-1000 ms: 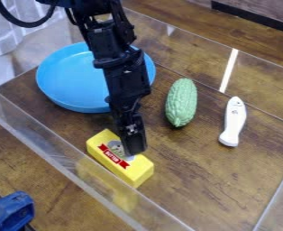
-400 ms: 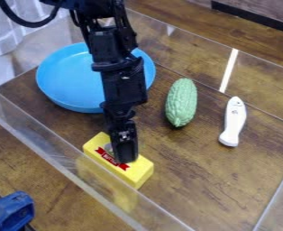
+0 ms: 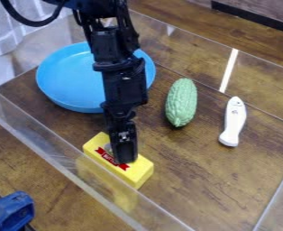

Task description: Put the yellow brick in the blue tray

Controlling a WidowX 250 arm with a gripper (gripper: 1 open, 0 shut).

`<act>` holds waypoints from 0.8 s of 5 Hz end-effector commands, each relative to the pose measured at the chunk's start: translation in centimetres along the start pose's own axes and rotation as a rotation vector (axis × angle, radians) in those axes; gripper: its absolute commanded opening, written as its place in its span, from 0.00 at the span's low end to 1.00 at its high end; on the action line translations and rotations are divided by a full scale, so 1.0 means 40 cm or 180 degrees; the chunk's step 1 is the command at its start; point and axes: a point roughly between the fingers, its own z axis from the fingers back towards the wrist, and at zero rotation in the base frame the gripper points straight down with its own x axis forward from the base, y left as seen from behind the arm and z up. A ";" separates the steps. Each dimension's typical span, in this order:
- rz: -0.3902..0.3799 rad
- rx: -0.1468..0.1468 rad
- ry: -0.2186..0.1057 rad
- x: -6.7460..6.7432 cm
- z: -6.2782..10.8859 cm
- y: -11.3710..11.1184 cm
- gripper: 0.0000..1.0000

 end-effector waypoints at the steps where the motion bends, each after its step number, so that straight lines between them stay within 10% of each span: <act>1: -0.0004 -0.0096 0.0176 -0.014 -0.016 -0.018 1.00; 4: 0.0023 -0.0110 0.0245 -0.014 -0.011 -0.020 1.00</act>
